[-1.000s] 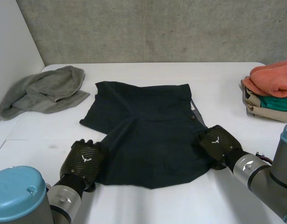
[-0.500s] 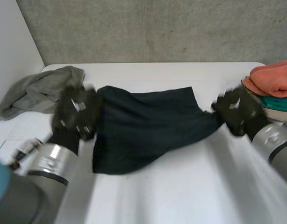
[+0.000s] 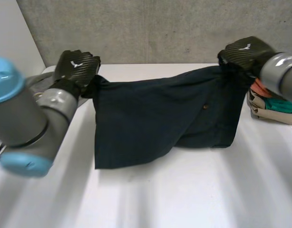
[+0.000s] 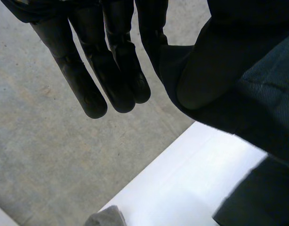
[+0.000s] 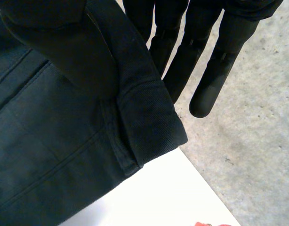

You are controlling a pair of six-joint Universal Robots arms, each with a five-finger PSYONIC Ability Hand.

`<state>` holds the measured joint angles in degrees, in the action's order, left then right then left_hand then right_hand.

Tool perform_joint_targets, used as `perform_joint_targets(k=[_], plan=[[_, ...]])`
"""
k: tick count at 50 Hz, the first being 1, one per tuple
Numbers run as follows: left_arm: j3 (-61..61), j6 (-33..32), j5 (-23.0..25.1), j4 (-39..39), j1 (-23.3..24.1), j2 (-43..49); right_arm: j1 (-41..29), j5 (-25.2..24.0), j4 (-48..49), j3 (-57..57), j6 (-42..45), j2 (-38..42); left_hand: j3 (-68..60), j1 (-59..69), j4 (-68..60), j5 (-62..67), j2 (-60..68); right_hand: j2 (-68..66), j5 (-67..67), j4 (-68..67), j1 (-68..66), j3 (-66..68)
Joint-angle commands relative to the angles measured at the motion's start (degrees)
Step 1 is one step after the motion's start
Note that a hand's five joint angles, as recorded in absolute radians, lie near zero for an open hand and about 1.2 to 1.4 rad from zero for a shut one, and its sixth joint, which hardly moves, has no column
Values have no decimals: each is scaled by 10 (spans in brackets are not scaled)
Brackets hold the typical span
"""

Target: Fold the laundry.

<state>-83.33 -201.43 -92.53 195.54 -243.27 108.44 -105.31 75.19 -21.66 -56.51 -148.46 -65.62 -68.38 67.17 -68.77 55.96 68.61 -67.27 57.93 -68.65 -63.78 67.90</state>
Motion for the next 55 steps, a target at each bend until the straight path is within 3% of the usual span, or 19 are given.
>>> perform_joint_targets(k=[1, 7, 8, 11, 18, 25, 31, 39, 44, 51, 55], plan=[[204, 14, 2, 104, -5, 108, -57, 76, 169, 147, -66, 101, -116, 128, -112, 140, 114, -127, 121, -114, -162, 121], [290, 56, 1, 299, -33, 104, -60, 95, 421, 155, -156, 94, -116, 128, -112, 140, 114, -127, 121, -114, -162, 121], [296, 60, 1, 313, -36, 103, -62, 97, 480, 148, -174, 88, -116, 128, -112, 140, 114, -127, 121, -114, -162, 121], [316, 63, -3, 305, -42, 102, -62, 96, 522, 130, -189, 74, -116, 128, -112, 140, 114, -127, 121, -114, -162, 121], [240, 84, -5, 238, -45, 95, -68, 91, 482, 66, -187, 37, -116, 128, -112, 140, 114, -127, 121, -114, -162, 121], [72, 100, 23, 218, -51, 71, -70, 89, 312, -19, -146, 42, -116, 128, -112, 140, 114, -127, 121, -114, -162, 121], [-63, 94, 67, 183, -48, 69, -76, 85, 197, -129, -52, 80, -116, 128, -112, 140, 114, -127, 121, -114, -162, 121], [-198, 23, 71, 65, -40, 43, -69, 83, 190, -245, 53, 88, -116, 128, -112, 140, 114, -127, 121, -114, -162, 121], [-259, -16, 71, -77, -19, -47, -68, 88, 153, -298, 106, 32, -116, 128, -112, 140, 114, -127, 121, -114, -162, 121], [-313, -27, 71, -241, 9, -164, -68, 89, -13, -392, 189, -88, -116, 128, -112, 140, 114, -127, 121, -114, -162, 121], [-326, -58, 77, -401, 48, -214, -50, 81, -101, -471, 260, -160, -116, 128, -112, 140, 114, -127, 121, -114, -162, 121]])
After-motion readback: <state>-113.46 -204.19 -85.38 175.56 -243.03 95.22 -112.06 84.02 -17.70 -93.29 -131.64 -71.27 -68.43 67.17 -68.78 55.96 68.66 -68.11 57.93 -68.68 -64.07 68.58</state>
